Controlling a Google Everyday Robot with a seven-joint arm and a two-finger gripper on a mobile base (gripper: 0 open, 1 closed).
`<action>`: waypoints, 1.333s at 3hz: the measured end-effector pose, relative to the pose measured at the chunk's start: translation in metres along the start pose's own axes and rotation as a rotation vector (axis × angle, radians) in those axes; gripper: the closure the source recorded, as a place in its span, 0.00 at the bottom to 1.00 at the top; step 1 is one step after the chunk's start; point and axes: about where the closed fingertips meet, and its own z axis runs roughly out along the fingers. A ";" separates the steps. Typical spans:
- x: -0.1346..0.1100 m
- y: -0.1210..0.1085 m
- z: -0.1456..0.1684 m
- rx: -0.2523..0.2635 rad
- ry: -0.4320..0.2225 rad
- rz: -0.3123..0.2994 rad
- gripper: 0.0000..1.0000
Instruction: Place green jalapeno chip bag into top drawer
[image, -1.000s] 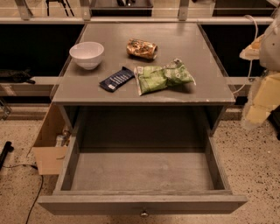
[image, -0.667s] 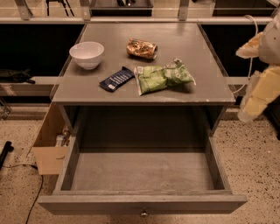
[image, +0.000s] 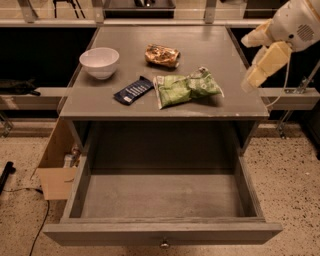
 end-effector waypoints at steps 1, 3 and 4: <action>-0.013 -0.032 -0.033 0.150 -0.127 0.117 0.00; -0.017 -0.041 -0.025 0.169 -0.164 0.119 0.00; -0.021 -0.050 -0.005 0.175 -0.222 0.138 0.00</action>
Offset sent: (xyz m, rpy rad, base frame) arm 0.0171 -0.0106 0.0284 0.0947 -0.0558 -0.1112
